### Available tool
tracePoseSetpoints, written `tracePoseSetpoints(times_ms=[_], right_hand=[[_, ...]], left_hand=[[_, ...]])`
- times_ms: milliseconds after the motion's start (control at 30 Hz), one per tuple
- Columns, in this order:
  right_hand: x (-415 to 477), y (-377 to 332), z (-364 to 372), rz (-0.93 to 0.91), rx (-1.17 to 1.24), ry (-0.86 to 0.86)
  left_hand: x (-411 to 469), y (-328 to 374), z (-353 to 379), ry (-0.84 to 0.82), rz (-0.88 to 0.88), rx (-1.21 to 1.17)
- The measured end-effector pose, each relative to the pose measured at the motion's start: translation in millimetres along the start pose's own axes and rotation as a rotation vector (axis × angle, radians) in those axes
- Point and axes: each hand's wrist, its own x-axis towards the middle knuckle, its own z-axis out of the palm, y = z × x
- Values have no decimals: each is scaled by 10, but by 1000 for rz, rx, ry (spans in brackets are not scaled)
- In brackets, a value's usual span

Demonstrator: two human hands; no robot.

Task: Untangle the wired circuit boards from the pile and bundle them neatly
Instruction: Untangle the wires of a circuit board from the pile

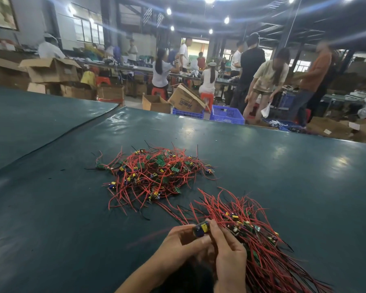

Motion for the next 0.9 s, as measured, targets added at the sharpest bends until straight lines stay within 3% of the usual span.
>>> tracePoseSetpoints(times_ms=[167,333,600,900], right_hand=[[-6,40,42,-14,-42,-38],[1,68,43,-64,-98,-4],[39,125,21,-223,-163,54],[126,-32,-123,-243,34,241]], left_hand=[[31,-63,-22,238,8,172],[3,-1,-44,230,149,229],[13,13,-36,238,173,151],[-9,102,-44,254,147,-52]])
